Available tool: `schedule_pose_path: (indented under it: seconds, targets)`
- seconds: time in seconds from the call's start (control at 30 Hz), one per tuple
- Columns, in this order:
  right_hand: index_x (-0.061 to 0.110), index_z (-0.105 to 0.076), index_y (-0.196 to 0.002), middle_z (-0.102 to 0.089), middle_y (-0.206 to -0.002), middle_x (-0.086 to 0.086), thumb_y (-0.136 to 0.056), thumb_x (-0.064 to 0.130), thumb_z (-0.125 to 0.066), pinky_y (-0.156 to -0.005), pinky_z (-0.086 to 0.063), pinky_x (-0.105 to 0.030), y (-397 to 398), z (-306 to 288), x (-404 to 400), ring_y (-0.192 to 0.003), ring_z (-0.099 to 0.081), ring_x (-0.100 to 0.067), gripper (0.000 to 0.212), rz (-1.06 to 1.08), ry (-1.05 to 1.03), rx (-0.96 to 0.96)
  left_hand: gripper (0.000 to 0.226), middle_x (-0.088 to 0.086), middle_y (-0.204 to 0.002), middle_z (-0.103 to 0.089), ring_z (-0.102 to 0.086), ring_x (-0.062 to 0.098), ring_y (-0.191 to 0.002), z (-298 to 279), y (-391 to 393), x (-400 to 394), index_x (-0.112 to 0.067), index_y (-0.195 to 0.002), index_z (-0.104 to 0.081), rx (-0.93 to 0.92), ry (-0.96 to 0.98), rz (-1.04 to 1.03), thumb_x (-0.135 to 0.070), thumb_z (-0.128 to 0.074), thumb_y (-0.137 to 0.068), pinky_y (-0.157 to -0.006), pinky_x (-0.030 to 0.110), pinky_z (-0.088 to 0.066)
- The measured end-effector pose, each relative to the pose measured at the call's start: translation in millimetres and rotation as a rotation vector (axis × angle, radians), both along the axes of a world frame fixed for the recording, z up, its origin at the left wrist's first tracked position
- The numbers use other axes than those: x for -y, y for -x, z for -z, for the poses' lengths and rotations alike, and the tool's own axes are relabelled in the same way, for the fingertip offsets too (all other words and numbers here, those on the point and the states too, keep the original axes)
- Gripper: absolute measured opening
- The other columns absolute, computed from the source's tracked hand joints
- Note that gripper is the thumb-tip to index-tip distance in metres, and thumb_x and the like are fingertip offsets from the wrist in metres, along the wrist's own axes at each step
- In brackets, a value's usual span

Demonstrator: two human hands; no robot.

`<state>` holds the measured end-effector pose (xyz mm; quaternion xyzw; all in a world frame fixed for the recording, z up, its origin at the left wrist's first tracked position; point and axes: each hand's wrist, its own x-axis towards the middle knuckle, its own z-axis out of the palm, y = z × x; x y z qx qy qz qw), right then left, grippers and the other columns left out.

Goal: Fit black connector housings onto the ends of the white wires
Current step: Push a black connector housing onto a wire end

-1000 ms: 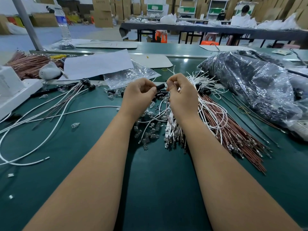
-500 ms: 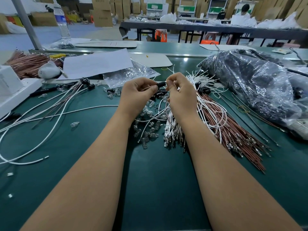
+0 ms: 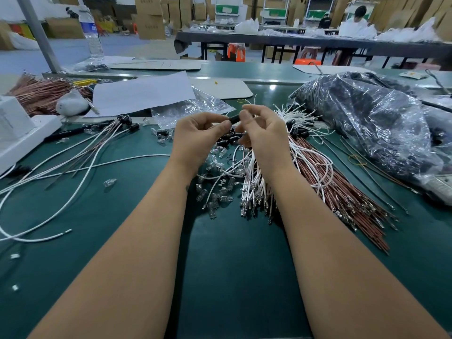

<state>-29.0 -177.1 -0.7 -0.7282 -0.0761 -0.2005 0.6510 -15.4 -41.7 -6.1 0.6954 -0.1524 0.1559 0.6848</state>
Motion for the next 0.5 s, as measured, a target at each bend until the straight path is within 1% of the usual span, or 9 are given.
schedule_pose_path:
  seconds: [0.07,0.1,0.13,0.17,0.23,0.27,0.37,0.43,0.5]
  targets:
    - [0.007,-0.064,-0.106,-0.067,-0.079,-0.008,-0.093,0.010,-0.062,-0.059,-0.052,-0.020,0.7,-0.7,-3.2,-0.063,-0.062,-0.008,0.014,-0.061,-0.035,-0.022,0.011,0.039,-0.078,-0.057,-0.050,0.028,-0.073,-1.1,0.3,1.4,-0.001,-0.094,-0.071,-0.004,0.001,0.006,-0.005,-0.072,-0.084,-0.074,0.044,-0.053]
    - [0.006,-0.064,-0.101,-0.066,-0.075,-0.006,-0.092,0.005,-0.062,-0.058,-0.052,-0.019,0.8,-0.8,-4.1,-0.061,-0.061,-0.007,0.009,-0.069,-0.058,-0.026,0.014,0.037,-0.082,-0.062,-0.056,0.026,-0.074,-1.6,0.3,2.4,0.002,-0.097,-0.071,-0.009,0.003,0.008,-0.003,-0.071,-0.084,-0.078,0.045,-0.054]
    - [0.006,-0.064,-0.097,-0.065,-0.073,-0.005,-0.092,0.003,-0.061,-0.057,-0.052,-0.019,0.6,-1.2,-4.0,-0.059,-0.060,-0.006,0.006,-0.068,-0.082,-0.030,0.016,0.029,-0.083,-0.067,-0.061,0.022,-0.075,-1.5,-0.2,3.0,0.002,-0.100,-0.070,-0.016,-0.002,0.007,-0.001,-0.069,-0.085,-0.076,0.037,-0.055]
    - [0.008,-0.063,-0.093,-0.064,-0.072,-0.005,-0.092,0.002,-0.060,-0.057,-0.051,-0.018,0.4,-1.5,-3.3,-0.057,-0.060,-0.006,0.007,-0.060,-0.110,-0.040,0.017,0.018,-0.081,-0.070,-0.064,0.012,-0.071,-1.3,-1.0,3.4,0.001,-0.103,-0.070,-0.025,-0.012,0.007,0.000,-0.067,-0.086,-0.073,0.026,-0.053]
    - [0.010,-0.062,-0.090,-0.064,-0.071,-0.005,-0.094,0.003,-0.058,-0.056,-0.051,-0.019,0.4,-2.6,-0.9,-0.056,-0.059,-0.008,0.010,-0.051,-0.179,-0.064,0.022,-0.005,-0.069,-0.069,-0.058,-0.004,-0.055,-2.9,-1.1,4.7,-0.001,-0.110,-0.067,-0.041,-0.026,0.035,0.002,-0.062,-0.089,-0.059,0.008,-0.044]
    - [0.010,-0.062,-0.090,-0.064,-0.070,-0.005,-0.094,0.003,-0.058,-0.056,-0.051,-0.019,0.3,-2.9,0.1,-0.055,-0.059,-0.009,0.010,-0.052,-0.210,-0.073,0.024,-0.013,-0.062,-0.066,-0.055,-0.006,-0.049,-3.9,-1.1,5.1,-0.003,-0.113,-0.065,-0.050,-0.028,0.054,0.003,-0.059,-0.090,-0.054,0.004,-0.040]
    - [0.009,-0.063,-0.092,-0.064,-0.069,-0.005,-0.095,0.005,-0.058,-0.057,-0.052,-0.020,0.9,-4.4,-0.9,-0.055,-0.059,-0.010,0.006,-0.059,-0.215,-0.083,0.025,-0.018,-0.051,-0.061,-0.052,-0.007,-0.046,-4.5,-1.9,3.1,-0.007,-0.113,-0.064,-0.069,-0.032,0.085,0.002,-0.056,-0.092,-0.050,0.003,-0.037]
    - [0.009,-0.063,-0.093,-0.065,-0.070,-0.005,-0.096,0.009,-0.057,-0.058,-0.052,-0.021,2.1,-7.3,-1.1,-0.056,-0.060,-0.010,0.007,-0.045,-0.164,-0.077,0.019,-0.018,-0.051,-0.060,-0.049,-0.005,-0.044,-3.1,-3.0,-0.3,-0.006,-0.107,-0.068,-0.072,-0.017,0.050,0.000,-0.057,-0.092,-0.049,0.005,-0.036]
    - [0.010,-0.063,-0.094,-0.067,-0.074,-0.005,-0.099,0.013,-0.052,-0.058,-0.053,-0.021,2.0,-12.7,2.8,-0.056,-0.060,-0.010,0.012,0.027,-0.109,-0.077,0.012,-0.017,-0.055,-0.061,-0.047,-0.004,-0.044,-2.9,-3.6,-5.7,-0.010,-0.098,-0.071,-0.069,0.037,-0.016,-0.006,-0.061,-0.091,-0.047,0.007,-0.036]
